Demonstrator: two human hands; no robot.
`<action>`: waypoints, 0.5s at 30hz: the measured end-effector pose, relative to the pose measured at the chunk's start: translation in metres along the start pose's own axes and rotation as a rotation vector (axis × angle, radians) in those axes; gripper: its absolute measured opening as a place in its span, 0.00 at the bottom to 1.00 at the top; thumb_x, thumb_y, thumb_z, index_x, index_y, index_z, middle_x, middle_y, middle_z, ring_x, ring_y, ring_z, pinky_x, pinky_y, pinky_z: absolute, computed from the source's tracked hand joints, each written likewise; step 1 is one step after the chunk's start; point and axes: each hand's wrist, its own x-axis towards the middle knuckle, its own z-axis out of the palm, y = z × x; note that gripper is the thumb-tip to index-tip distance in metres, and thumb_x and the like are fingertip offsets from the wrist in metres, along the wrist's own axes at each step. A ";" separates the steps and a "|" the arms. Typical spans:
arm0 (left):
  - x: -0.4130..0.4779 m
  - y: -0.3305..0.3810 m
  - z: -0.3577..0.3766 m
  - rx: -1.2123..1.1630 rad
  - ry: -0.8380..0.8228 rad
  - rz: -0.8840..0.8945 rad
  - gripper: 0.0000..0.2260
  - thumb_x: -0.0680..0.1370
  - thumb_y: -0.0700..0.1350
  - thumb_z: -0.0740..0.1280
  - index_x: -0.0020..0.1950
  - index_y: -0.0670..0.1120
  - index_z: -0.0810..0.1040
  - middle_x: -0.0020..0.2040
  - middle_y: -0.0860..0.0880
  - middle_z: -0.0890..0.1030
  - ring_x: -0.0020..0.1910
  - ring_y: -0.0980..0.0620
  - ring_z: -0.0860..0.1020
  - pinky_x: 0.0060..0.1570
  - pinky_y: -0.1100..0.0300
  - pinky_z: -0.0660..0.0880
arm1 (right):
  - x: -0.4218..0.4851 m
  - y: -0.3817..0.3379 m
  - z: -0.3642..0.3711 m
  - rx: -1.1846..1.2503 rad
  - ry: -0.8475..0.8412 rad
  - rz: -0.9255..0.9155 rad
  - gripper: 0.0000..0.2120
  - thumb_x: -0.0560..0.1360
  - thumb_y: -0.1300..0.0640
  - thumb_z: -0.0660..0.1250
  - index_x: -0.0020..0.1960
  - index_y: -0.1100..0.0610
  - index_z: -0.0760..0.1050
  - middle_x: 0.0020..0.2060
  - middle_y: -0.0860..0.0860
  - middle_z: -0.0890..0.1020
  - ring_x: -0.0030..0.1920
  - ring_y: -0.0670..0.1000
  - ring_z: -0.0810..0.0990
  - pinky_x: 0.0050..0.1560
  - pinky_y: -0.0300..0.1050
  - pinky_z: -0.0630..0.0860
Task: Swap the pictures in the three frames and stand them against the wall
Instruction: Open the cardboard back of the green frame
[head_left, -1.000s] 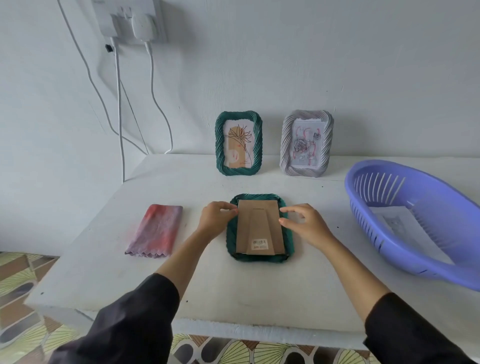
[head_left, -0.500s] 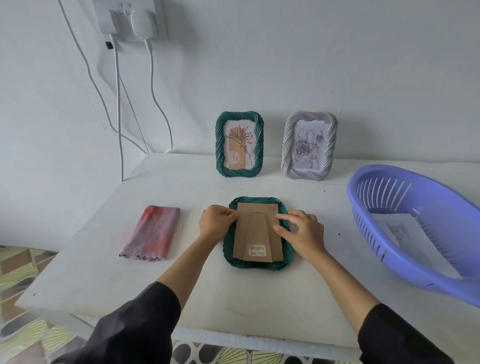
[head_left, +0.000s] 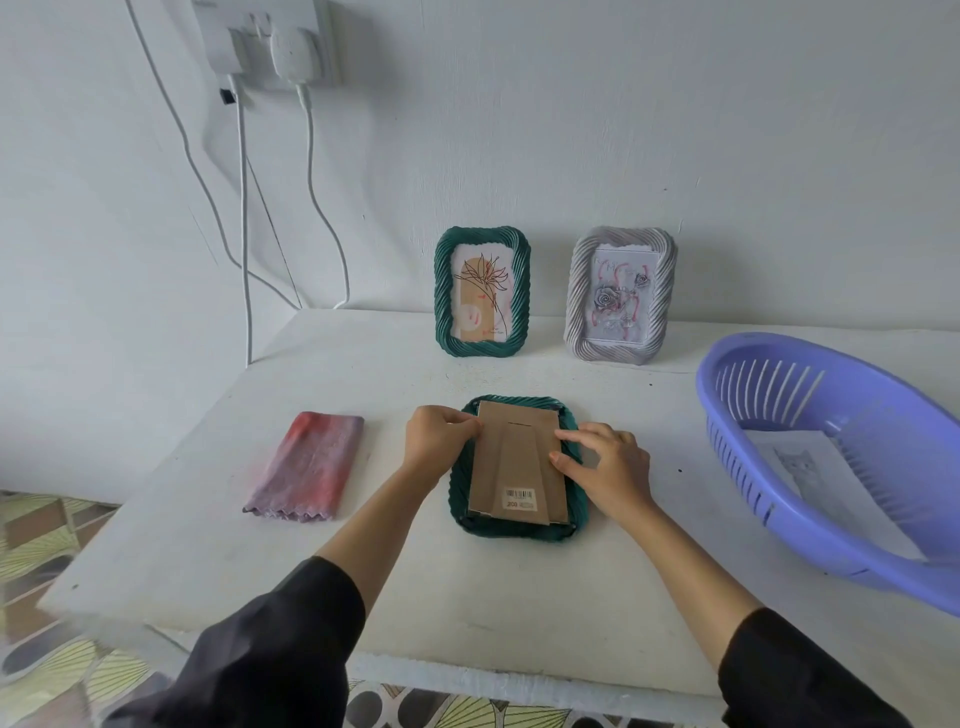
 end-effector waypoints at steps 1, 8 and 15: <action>0.000 0.001 0.000 -0.011 -0.001 0.003 0.04 0.72 0.39 0.69 0.38 0.44 0.83 0.35 0.51 0.80 0.38 0.50 0.75 0.33 0.61 0.71 | 0.000 0.000 0.000 0.001 0.000 0.001 0.16 0.71 0.45 0.68 0.59 0.44 0.77 0.63 0.46 0.75 0.64 0.52 0.68 0.64 0.48 0.60; 0.003 0.001 -0.001 0.007 -0.017 0.002 0.04 0.71 0.39 0.70 0.43 0.43 0.85 0.41 0.45 0.83 0.42 0.50 0.78 0.48 0.53 0.77 | 0.000 0.000 -0.001 -0.010 -0.009 0.004 0.17 0.72 0.45 0.68 0.59 0.44 0.76 0.63 0.46 0.75 0.64 0.52 0.68 0.64 0.48 0.61; 0.004 0.004 -0.002 0.062 -0.057 -0.015 0.06 0.71 0.39 0.72 0.46 0.41 0.84 0.39 0.46 0.81 0.34 0.54 0.74 0.33 0.63 0.72 | 0.000 -0.001 -0.001 -0.017 -0.017 0.014 0.17 0.72 0.45 0.68 0.60 0.44 0.76 0.64 0.46 0.74 0.64 0.52 0.68 0.64 0.47 0.60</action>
